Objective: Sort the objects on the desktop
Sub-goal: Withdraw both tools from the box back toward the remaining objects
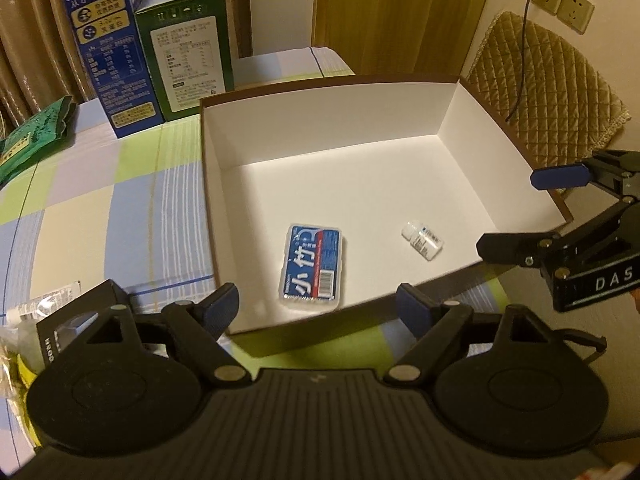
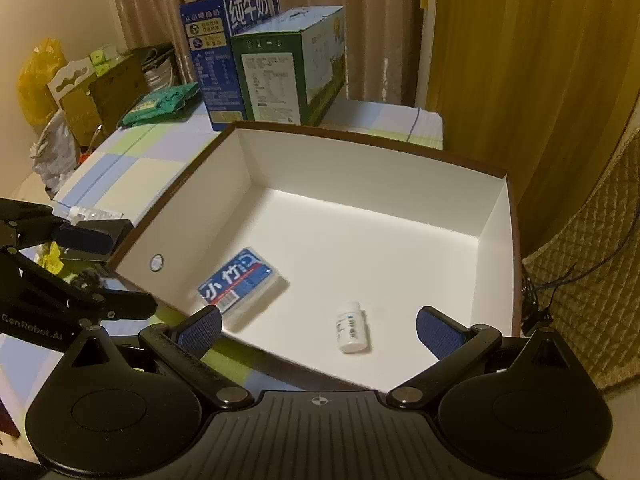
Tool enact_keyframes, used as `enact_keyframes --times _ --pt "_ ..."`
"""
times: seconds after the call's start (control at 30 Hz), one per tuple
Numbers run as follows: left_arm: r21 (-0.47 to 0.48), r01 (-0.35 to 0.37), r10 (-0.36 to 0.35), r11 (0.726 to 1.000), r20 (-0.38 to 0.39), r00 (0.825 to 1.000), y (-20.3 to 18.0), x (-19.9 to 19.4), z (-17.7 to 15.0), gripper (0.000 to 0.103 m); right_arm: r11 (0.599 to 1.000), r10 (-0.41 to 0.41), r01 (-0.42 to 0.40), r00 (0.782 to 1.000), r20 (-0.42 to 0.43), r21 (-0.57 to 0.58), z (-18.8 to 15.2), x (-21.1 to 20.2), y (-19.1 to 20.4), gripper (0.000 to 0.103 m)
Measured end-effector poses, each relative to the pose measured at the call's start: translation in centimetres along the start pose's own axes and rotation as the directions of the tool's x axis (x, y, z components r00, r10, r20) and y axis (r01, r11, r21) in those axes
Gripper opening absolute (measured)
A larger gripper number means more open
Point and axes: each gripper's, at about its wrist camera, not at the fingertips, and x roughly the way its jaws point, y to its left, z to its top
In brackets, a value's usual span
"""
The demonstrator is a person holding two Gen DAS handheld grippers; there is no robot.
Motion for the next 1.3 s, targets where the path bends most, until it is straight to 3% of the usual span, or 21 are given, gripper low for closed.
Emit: enact_keyframes --times 0.7,1.0,1.3 --pt "0.061 0.006 -0.009 0.998 0.043 0.999 6.5 -6.9 -6.4 0.084 0.999 -0.008 0.008 1.000 0.000 0.047 -3.0 -1.1 9.6 0.101" --pt "-0.010 -0.054 0.054 0.999 0.036 0.998 10.7 -8.8 -10.6 0.084 0.996 0.036 -0.036 0.999 -0.001 0.077 -4.7 -0.4 14.0 0.101" --pt "-0.097 -0.093 0.094 0.991 0.002 0.996 15.0 -9.9 -14.1 0.084 0.991 0.098 -0.093 0.993 -0.059 0.095 -5.5 1.8 17.5 0.101"
